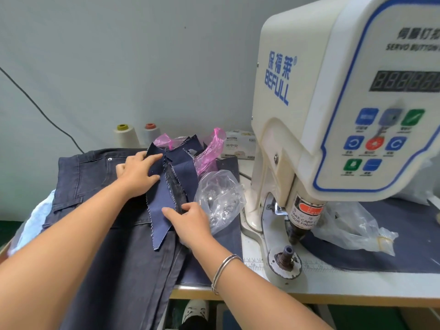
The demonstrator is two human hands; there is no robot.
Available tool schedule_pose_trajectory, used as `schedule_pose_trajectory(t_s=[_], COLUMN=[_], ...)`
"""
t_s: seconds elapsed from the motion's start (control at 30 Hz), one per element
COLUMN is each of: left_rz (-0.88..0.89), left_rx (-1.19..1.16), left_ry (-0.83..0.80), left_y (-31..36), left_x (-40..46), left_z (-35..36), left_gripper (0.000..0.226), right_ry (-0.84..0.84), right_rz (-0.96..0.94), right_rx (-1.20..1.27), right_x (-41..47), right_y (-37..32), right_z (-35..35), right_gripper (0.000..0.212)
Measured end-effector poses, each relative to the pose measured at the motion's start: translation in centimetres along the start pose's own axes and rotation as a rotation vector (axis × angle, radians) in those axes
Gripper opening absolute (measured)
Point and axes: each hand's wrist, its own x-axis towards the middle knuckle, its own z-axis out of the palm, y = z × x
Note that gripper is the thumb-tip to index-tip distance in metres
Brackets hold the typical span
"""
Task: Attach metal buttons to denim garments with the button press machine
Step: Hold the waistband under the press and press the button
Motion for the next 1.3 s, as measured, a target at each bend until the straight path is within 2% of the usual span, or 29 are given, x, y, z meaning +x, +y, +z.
schedule_pose_trajectory(t_s=[0.1,0.23,0.33,0.43,0.53,0.57,0.63,0.73,0.8,0.9,0.97,1.07,1.2,1.3], left_rz=[0.139,0.509,0.685,0.747,0.723,0.741,0.809,0.846,0.844,0.777,0.718,0.684,0.613,0.599], left_rx=[0.126,0.158,0.083,0.139,0.226,0.261,0.275,0.001,-0.219,-0.495,-0.580,-0.582,-0.527,-0.575], left_ry=[0.061,0.158,0.130,0.100,-0.068,-0.103,-0.112,-0.101,-0.168,-0.380,-0.516,-0.645,-0.751,-0.798], left_y=[0.5,1.9,2.5,2.5,3.0,3.4,4.3,6.0,7.0,8.8,9.9,11.3,12.7,12.9], left_x=[-0.8,-2.1,-3.3,-4.0,-4.8,-5.2,-6.3,-8.1,-9.0,-10.7,-11.8,-13.2,-13.8,-13.5], left_z=[0.0,-1.7,-4.5,-7.9,-10.5,-10.7,-10.5,-10.1,-10.0,-9.2,-8.0,-5.2,-2.3,-1.5], left_gripper=[0.069,0.055,0.038,0.028,0.039,0.042,0.050,0.050,0.048,0.035,0.038,0.038,0.035,0.033], right_ry=[0.006,0.021,-0.030,-0.067,-0.204,-0.225,-0.224,-0.223,-0.216,-0.218,-0.300,-0.387,-0.337,-0.323], right_rz=[-0.063,-0.384,-0.461,-0.498,-0.586,-0.577,-0.489,-0.369,-0.311,-0.271,-0.235,-0.129,-0.003,0.041], right_rx=[-0.057,-0.096,-0.048,0.014,0.108,0.174,0.356,0.636,0.707,0.606,0.557,0.534,0.438,0.404], right_x=[0.0,-1.2,-3.0,-5.4,-8.5,-9.5,-11.3,-13.4,-14.5,-15.8,-16.2,-16.2,-14.9,-14.2], right_y=[-0.6,-1.8,-3.1,-4.0,-3.7,-3.5,-3.2,-2.3,-1.4,0.5,2.0,4.6,7.2,8.5], right_z=[0.1,-0.4,-1.4,-3.3,-5.7,-6.6,-8.5,-11.1,-13.0,-16.5,-19.2,-22.5,-25.9,-27.9], right_gripper=[0.046,0.032,0.023,0.016,0.024,0.028,0.022,0.011,0.013,0.010,0.007,0.014,0.009,0.010])
